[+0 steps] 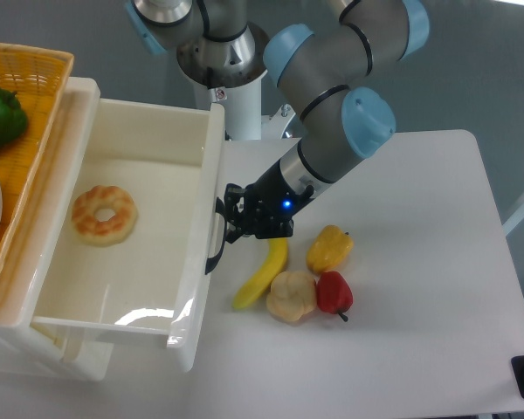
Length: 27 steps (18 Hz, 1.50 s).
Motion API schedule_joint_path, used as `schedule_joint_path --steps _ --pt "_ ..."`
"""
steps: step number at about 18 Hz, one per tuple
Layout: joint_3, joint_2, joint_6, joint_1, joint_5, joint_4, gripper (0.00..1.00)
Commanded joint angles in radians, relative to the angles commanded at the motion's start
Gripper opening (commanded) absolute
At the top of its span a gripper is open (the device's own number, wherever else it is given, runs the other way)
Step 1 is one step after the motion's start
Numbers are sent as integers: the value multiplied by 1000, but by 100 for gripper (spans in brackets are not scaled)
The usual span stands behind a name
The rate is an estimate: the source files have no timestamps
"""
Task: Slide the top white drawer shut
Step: 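Push the drawer front with the gripper, sliding the drawer inward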
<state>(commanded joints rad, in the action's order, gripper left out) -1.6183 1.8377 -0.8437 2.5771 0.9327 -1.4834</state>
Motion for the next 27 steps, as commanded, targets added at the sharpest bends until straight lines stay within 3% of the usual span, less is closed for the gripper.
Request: schedule_joint_path --steps 27 --pt "2 -26 71 -90 -22 -2 10"
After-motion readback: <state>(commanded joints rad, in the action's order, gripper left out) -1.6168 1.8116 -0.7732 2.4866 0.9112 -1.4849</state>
